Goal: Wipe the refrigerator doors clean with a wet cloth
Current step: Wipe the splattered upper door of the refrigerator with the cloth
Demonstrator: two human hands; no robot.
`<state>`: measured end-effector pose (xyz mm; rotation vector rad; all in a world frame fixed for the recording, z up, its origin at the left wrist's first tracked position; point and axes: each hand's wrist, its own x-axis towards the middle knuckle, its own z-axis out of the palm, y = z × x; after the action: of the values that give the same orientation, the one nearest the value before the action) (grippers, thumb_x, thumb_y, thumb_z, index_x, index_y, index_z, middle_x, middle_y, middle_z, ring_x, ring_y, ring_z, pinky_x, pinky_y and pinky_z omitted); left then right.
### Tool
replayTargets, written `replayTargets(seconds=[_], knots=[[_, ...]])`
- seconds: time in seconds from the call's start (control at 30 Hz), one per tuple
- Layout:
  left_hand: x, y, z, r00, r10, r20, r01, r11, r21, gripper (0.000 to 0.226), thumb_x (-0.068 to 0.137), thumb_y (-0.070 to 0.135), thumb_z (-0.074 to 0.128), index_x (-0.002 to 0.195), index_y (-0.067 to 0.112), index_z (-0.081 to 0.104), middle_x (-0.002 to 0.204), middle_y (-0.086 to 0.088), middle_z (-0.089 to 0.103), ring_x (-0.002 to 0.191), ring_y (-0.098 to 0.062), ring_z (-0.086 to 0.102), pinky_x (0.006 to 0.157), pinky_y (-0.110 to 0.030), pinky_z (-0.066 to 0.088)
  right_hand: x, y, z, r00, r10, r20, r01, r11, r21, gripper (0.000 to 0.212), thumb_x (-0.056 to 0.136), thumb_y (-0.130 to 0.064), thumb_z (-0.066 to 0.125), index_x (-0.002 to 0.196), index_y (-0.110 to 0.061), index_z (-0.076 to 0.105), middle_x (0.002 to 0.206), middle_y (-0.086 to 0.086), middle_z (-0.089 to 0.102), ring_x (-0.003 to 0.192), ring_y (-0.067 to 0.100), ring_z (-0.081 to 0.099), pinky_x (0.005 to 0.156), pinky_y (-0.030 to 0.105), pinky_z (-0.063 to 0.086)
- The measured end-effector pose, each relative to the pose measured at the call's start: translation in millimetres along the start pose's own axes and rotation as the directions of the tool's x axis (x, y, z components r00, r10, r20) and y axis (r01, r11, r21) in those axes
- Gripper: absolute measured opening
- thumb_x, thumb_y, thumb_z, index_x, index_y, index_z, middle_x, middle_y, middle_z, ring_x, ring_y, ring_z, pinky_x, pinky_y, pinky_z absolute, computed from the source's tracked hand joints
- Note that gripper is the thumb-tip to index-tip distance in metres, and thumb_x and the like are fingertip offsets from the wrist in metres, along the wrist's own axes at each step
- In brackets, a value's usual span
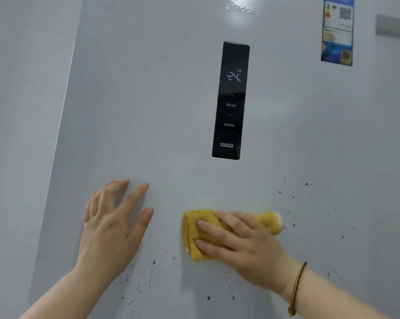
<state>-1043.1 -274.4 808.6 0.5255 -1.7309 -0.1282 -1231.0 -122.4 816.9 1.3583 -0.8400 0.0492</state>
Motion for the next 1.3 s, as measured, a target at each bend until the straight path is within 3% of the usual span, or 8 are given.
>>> replayTargets(seconds=[0.1, 0.27, 0.53, 0.77, 0.97, 1.07, 1.2, 1.3], knots=[[-3, 8, 4, 0.991, 0.137, -0.01, -0.136, 0.988, 0.076, 0.061, 0.084, 0.058, 0.028, 0.122, 0.02, 0.057, 0.134, -0.012, 0.043, 0.12, -0.026, 0.024, 0.099, -0.051, 0.027, -4, 48, -9, 1.0, 0.005, -0.007, -0.005, 0.998, -0.065, 0.031, 0.096, -0.009, 0.03, 0.116, -0.023, 0.05, 0.127, -0.001, 0.057, 0.107, 0.025, 0.048, 0.084, 0.036, 0.041], [-15, 26, 27, 0.941, 0.337, 0.045, -0.34, 0.928, 0.152, 0.056, 0.093, 0.056, 0.011, 0.126, 0.023, 0.042, 0.133, -0.006, 0.033, 0.122, -0.025, 0.028, 0.11, -0.035, 0.013, -16, 58, -12, 0.838, 0.512, -0.188, -0.529, 0.847, -0.05, 0.035, 0.099, -0.015, 0.021, 0.113, -0.02, 0.053, 0.117, 0.009, 0.063, 0.104, 0.027, 0.046, 0.078, 0.037, 0.04], [-17, 29, 39, 0.955, 0.284, 0.092, -0.298, 0.915, 0.273, 0.055, 0.092, 0.057, 0.01, 0.122, 0.026, 0.043, 0.13, -0.008, 0.036, 0.125, -0.031, 0.028, 0.111, -0.035, -0.001, -49, 58, -21, 0.999, -0.041, 0.027, 0.042, 0.998, -0.046, 0.028, 0.097, -0.012, 0.035, 0.118, -0.023, 0.05, 0.129, -0.001, 0.046, 0.11, 0.024, 0.048, 0.089, 0.034, 0.041], [-21, 40, 44, 0.977, 0.2, 0.078, -0.213, 0.946, 0.243, 0.061, 0.086, 0.066, 0.009, 0.118, 0.027, 0.044, 0.132, -0.005, 0.032, 0.128, -0.028, 0.022, 0.108, -0.034, -0.002, -37, 35, -7, 0.821, 0.535, -0.199, -0.548, 0.836, -0.017, 0.033, 0.096, -0.014, 0.025, 0.11, -0.022, 0.054, 0.116, 0.005, 0.064, 0.105, 0.027, 0.047, 0.08, 0.037, 0.039], [-23, 41, 41, 0.972, 0.191, 0.136, -0.223, 0.931, 0.288, 0.064, 0.087, 0.066, 0.01, 0.121, 0.024, 0.045, 0.135, -0.006, 0.032, 0.129, -0.028, 0.02, 0.11, -0.027, -0.008, -50, 59, -25, 0.987, 0.16, -0.029, -0.16, 0.987, 0.013, 0.031, 0.096, -0.01, 0.031, 0.111, -0.024, 0.054, 0.118, 0.001, 0.064, 0.105, 0.024, 0.048, 0.081, 0.033, 0.039], [-24, 43, 41, 0.974, 0.179, 0.137, -0.214, 0.927, 0.308, 0.065, 0.087, 0.065, 0.01, 0.121, 0.023, 0.046, 0.135, -0.008, 0.034, 0.129, -0.028, 0.021, 0.11, -0.032, -0.003, -47, 109, -34, 0.931, 0.359, -0.068, -0.36, 0.933, -0.002, 0.039, 0.091, -0.005, 0.03, 0.11, -0.019, 0.06, 0.115, 0.012, 0.065, 0.099, 0.026, 0.045, 0.081, 0.037, 0.038], [-30, 50, 44, 0.982, 0.135, 0.131, -0.176, 0.904, 0.391, 0.066, 0.089, 0.063, 0.008, 0.125, 0.021, 0.043, 0.135, -0.012, 0.041, 0.127, -0.028, 0.026, 0.103, -0.048, 0.02, -51, 119, -38, 0.687, 0.701, -0.192, -0.715, 0.7, 0.001, 0.053, 0.069, -0.002, 0.032, 0.111, -0.01, 0.065, 0.119, 0.018, 0.061, 0.1, 0.028, 0.039, 0.082, 0.043, 0.045], [-37, 64, 45, 0.986, 0.11, 0.128, -0.15, 0.915, 0.375, 0.069, 0.09, 0.061, 0.01, 0.126, 0.013, 0.044, 0.133, -0.019, 0.046, 0.124, -0.029, 0.028, 0.102, -0.042, 0.014, -68, 72, -29, 0.782, 0.594, -0.19, -0.606, 0.796, -0.005, 0.039, 0.083, -0.003, 0.034, 0.113, -0.018, 0.054, 0.118, 0.013, 0.062, 0.103, 0.029, 0.043, 0.081, 0.039, 0.039]])
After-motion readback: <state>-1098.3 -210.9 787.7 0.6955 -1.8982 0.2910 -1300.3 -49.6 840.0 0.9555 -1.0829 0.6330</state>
